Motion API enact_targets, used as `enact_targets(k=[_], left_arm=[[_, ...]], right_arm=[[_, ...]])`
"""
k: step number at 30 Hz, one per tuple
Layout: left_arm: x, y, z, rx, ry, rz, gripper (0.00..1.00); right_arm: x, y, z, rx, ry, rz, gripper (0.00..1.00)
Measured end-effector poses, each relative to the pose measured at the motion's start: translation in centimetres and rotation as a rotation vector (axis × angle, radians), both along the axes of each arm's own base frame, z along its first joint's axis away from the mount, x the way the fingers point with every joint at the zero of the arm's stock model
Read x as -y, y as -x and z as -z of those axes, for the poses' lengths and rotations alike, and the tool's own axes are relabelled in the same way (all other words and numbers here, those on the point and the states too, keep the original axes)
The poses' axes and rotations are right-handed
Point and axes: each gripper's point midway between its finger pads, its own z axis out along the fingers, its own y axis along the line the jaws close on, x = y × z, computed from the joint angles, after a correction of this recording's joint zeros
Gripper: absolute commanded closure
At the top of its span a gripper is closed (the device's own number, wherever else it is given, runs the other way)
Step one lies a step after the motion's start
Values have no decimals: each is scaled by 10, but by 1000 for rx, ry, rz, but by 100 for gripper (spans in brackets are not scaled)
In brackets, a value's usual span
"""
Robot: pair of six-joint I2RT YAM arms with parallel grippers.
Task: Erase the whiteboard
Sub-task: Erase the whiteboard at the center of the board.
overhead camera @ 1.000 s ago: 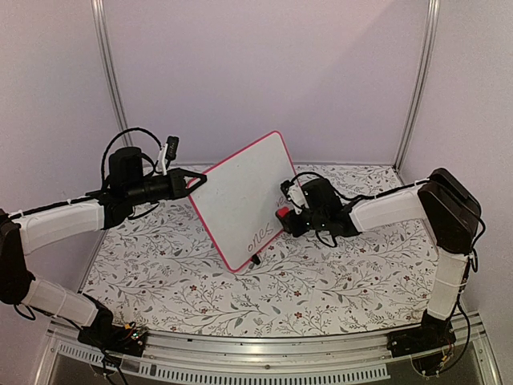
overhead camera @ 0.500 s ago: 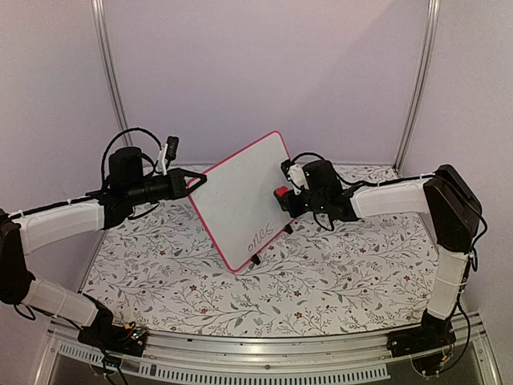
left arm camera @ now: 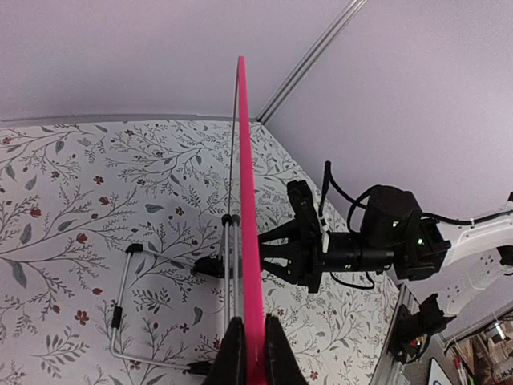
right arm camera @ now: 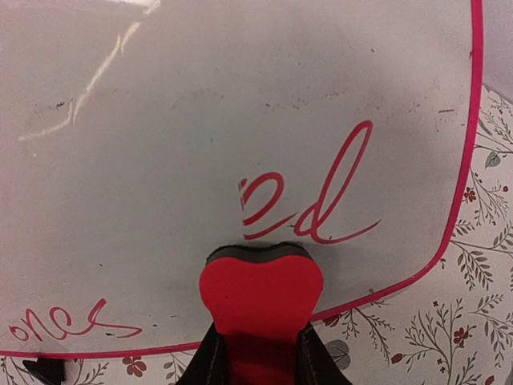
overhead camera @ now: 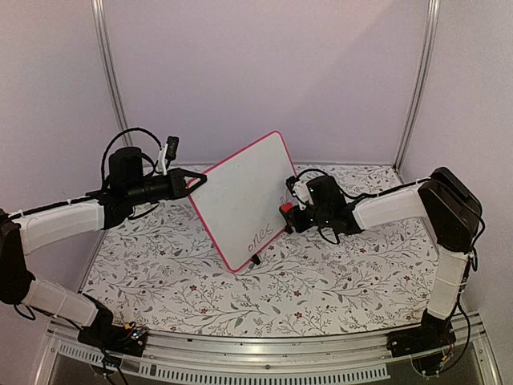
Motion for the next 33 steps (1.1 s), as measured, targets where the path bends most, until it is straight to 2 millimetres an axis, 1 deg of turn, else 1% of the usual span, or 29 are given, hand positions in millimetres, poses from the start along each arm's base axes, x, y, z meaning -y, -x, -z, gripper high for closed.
enact_targets(k=[4,12,16,23,25,29,33], left_arm=[[0,0,0,0,0,2,100],[0,0,0,-1,1,2,100],[0,0,0,0,0,1,100],[0,0,0,-1,0,-1,100],[0,0,0,-1,0,0,100],[0,0,0,-1,1,0,100],[0,0,0,-2,1,0,100]], right_arm=[[2,5,8,-22,-1,1,77],[2,4,7,-26,-2,3,77],[-1,-2,-3,-18,2,7,77],[-11,-24,-42,51,-38,16,77],[-12,-29,-50,68,-48,18,77],[-12,-30,-52,73,-51,16,77],[-10,-27,-45,71,-59,14,77]])
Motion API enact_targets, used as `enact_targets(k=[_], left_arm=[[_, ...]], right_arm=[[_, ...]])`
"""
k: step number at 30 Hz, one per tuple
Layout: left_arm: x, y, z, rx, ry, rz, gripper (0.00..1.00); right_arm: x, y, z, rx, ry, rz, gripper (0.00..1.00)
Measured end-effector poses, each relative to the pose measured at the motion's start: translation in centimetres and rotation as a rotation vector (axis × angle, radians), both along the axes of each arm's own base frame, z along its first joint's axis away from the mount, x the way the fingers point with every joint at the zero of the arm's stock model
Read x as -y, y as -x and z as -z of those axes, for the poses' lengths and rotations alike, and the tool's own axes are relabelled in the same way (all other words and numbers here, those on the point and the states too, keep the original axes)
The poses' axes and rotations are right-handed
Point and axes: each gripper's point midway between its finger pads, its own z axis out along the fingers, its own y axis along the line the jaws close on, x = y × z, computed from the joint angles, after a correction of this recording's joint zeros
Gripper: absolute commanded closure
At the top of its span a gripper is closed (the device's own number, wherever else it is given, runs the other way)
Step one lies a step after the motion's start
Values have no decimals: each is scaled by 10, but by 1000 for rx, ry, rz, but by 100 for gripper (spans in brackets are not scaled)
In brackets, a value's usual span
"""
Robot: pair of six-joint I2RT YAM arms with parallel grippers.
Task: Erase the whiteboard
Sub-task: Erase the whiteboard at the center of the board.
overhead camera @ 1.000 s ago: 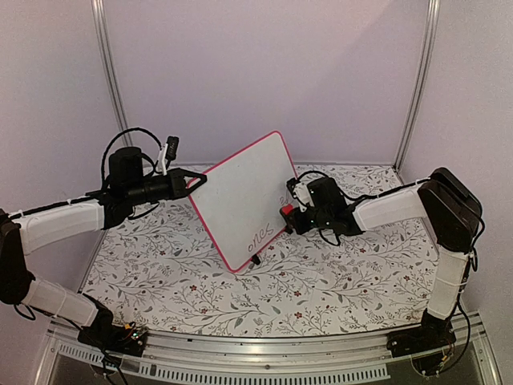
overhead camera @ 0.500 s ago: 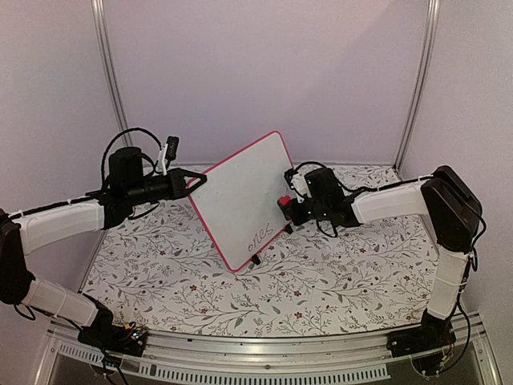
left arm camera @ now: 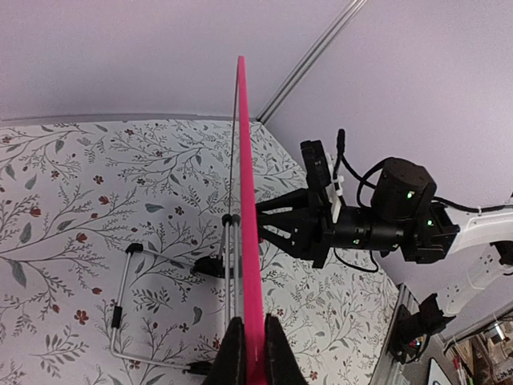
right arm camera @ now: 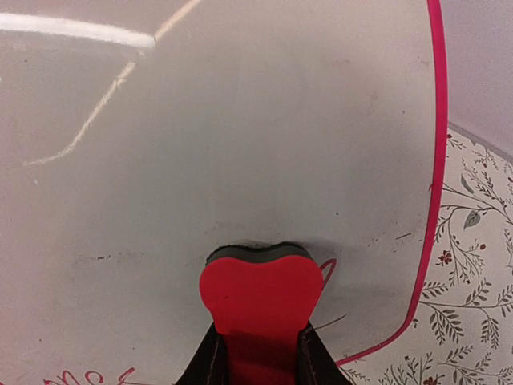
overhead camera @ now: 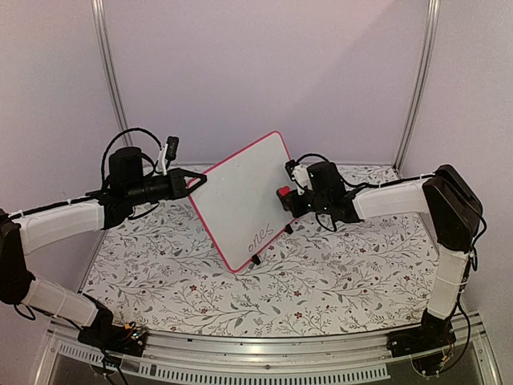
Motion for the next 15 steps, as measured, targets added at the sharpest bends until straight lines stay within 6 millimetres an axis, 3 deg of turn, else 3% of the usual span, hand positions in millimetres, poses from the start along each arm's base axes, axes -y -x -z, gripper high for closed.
enact_targets(k=[7,15], left_arm=[[0,0,0,-2,2,0,100],[0,0,0,-2,2,2,100]], right_arm=[[18,23,48,-93,40,7,77],[20,27,55,-115,39,13,77]])
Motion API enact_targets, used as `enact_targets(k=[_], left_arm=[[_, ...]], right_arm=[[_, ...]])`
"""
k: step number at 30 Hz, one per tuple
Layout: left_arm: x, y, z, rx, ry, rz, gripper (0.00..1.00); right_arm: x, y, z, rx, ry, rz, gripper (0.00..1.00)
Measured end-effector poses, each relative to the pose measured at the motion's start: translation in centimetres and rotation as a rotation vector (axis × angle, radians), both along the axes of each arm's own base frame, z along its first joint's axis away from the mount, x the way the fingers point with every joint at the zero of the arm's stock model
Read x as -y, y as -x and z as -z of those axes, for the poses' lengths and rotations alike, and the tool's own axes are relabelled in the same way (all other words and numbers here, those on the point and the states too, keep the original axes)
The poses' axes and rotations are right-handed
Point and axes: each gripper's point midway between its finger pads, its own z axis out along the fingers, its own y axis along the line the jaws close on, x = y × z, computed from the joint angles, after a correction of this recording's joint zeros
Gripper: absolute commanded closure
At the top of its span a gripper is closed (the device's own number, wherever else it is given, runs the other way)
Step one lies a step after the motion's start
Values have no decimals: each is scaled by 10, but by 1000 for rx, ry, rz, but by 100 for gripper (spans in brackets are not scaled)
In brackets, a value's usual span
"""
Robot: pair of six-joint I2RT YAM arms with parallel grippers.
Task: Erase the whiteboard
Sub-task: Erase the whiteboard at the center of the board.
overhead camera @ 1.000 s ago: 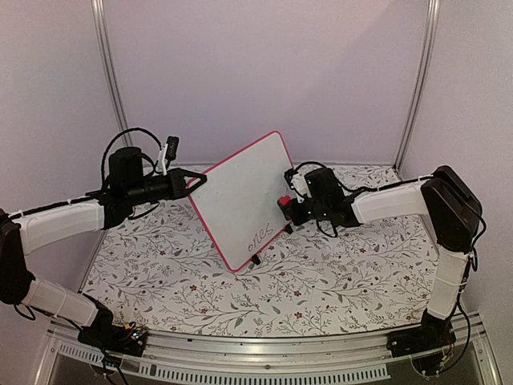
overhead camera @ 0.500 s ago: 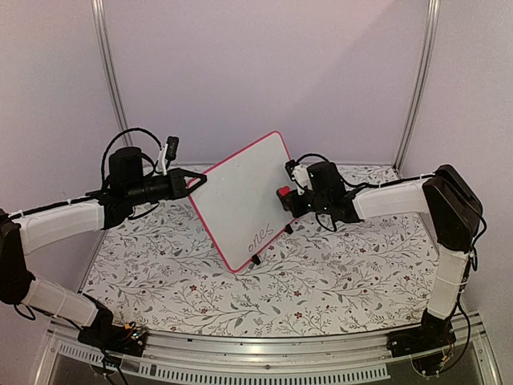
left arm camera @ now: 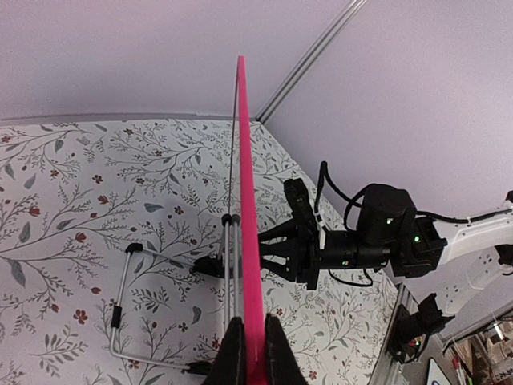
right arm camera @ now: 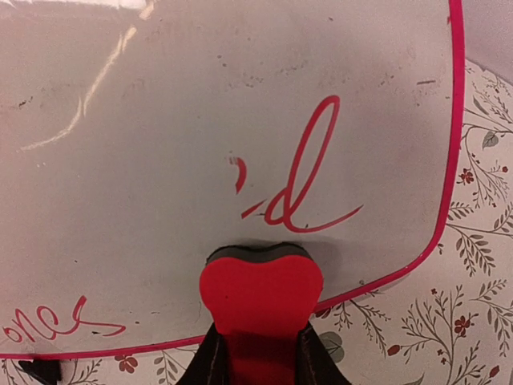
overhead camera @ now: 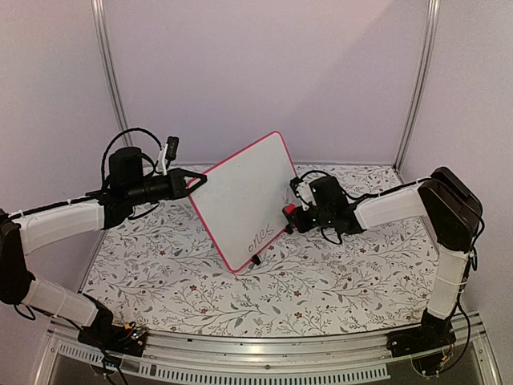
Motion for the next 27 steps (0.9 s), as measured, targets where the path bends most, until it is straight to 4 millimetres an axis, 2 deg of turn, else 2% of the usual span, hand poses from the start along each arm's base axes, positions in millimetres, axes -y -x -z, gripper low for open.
enact_targets(k=[3,10,19,27], left_arm=[[0,0,0,0,0,0,100],[-1,-1,1,-1,-2,-6,100],[-2,-2,1,-2,-3,-14,100],[-1,-2,1,-3,-2,-13,100]], right_arm=[[-1,-1,-3,-4,8,-1,77],[-13,-21,-35,63,-11,-3,77],[-15,-43,-58,104,-17,9,77],[-14,-46,-61,110,-21,13,77]])
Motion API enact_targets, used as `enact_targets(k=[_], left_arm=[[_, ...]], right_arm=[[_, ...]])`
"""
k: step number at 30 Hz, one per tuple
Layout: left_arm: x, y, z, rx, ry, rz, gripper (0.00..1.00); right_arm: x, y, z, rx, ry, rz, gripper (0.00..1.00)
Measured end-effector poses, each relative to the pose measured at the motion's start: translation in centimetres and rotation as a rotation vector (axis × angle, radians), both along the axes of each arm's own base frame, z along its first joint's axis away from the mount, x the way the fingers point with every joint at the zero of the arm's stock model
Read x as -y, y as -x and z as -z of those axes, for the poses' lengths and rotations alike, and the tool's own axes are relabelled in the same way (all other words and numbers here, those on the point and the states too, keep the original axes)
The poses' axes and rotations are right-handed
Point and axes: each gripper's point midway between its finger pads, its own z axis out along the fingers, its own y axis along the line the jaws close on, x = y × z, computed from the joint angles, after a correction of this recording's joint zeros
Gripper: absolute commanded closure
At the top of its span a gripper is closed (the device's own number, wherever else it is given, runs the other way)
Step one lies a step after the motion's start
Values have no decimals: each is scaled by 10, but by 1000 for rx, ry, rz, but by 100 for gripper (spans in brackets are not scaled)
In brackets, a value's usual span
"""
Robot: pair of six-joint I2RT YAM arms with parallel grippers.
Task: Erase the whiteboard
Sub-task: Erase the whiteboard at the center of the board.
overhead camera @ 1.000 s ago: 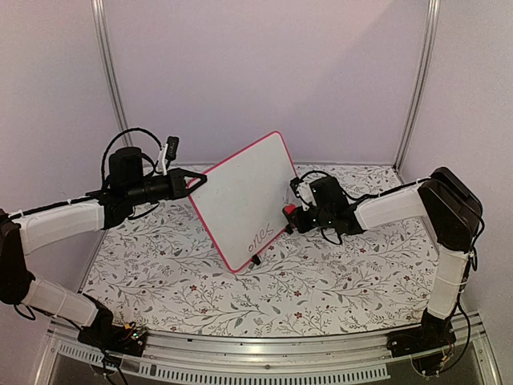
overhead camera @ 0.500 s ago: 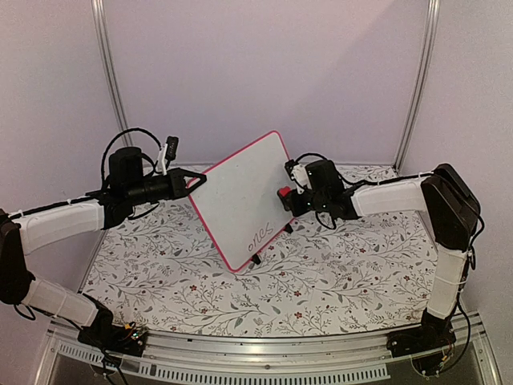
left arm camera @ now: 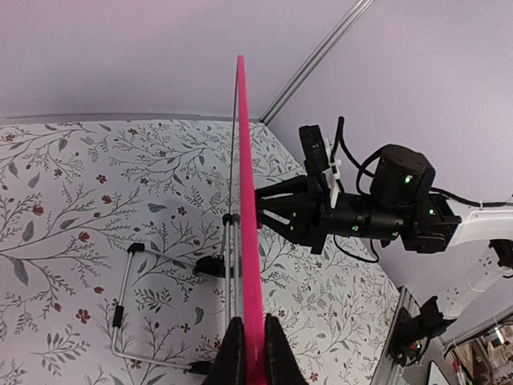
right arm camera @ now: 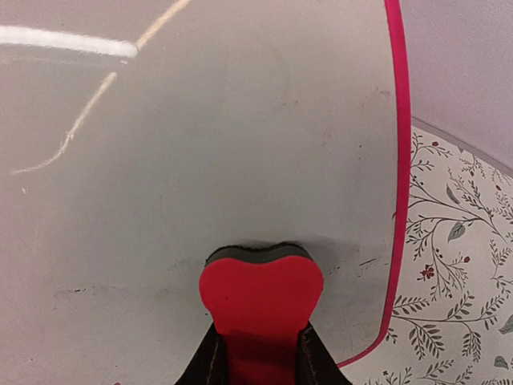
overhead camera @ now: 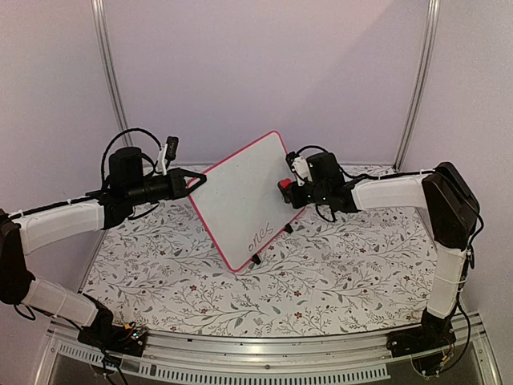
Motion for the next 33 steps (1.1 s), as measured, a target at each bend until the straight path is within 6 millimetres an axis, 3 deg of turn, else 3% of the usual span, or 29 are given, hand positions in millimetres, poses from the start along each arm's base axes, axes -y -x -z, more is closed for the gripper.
enact_targets(k=[11,22,33], left_arm=[[0,0,0,-4,3,-1,100],[0,0,0,-3,3,2,100],[1,2,-1,1,3,13,100]], right_arm=[[1,1,5,0,-13,6,77],[17,19,44,-78,13,26,77],[26,33,62,-122,29,32,77]])
